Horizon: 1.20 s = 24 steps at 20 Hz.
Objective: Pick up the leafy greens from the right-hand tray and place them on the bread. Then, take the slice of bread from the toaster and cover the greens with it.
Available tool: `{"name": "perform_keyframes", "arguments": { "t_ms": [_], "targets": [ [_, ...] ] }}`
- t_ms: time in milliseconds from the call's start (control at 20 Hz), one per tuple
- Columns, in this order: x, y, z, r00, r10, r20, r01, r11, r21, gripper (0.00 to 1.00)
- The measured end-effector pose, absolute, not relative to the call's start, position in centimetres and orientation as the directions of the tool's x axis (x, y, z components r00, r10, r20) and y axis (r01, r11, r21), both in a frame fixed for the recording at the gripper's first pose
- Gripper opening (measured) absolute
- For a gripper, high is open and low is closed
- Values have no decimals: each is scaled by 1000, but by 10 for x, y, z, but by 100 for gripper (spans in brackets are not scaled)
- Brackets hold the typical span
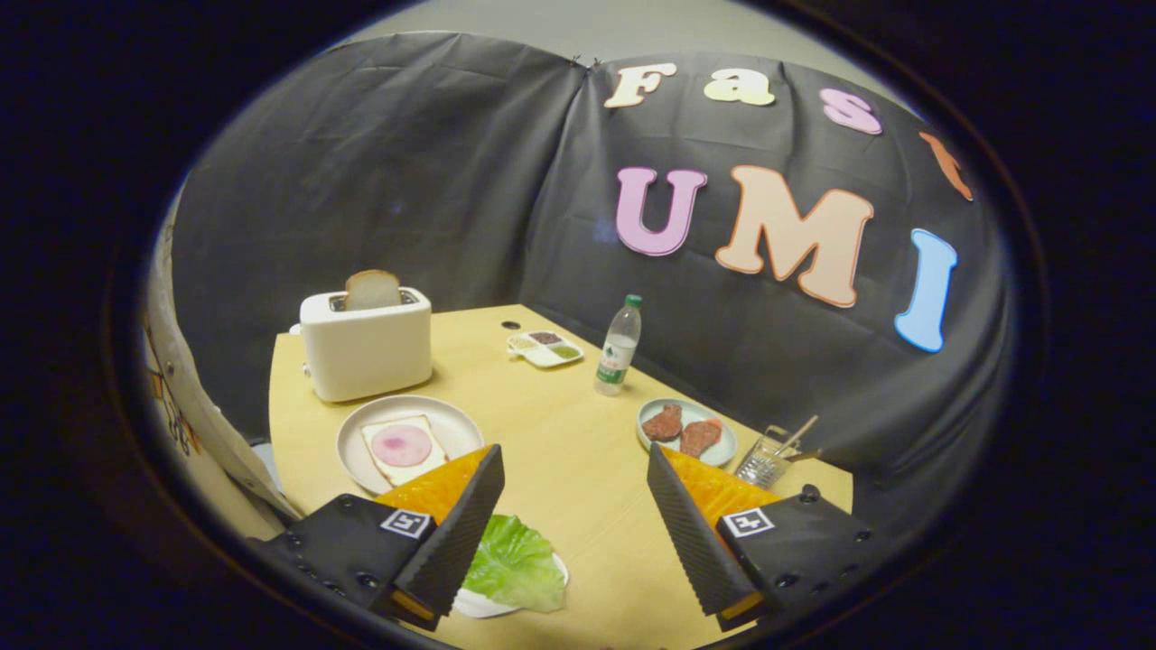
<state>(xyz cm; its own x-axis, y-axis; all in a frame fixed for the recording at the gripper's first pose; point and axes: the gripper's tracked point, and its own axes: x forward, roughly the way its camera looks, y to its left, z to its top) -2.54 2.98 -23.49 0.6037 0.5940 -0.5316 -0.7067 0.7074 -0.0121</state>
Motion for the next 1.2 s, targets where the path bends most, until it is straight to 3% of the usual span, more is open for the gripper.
{"name": "perform_keyframes", "arguments": {
  "t_ms": [550, 1200],
  "targets": [
    [-70, 48, -322, 380, 615, -691, -815, 576, 65, 100],
    [-106, 36, -402, 225, 533, -816, -821, 555, 137, 100]
  ]
}}
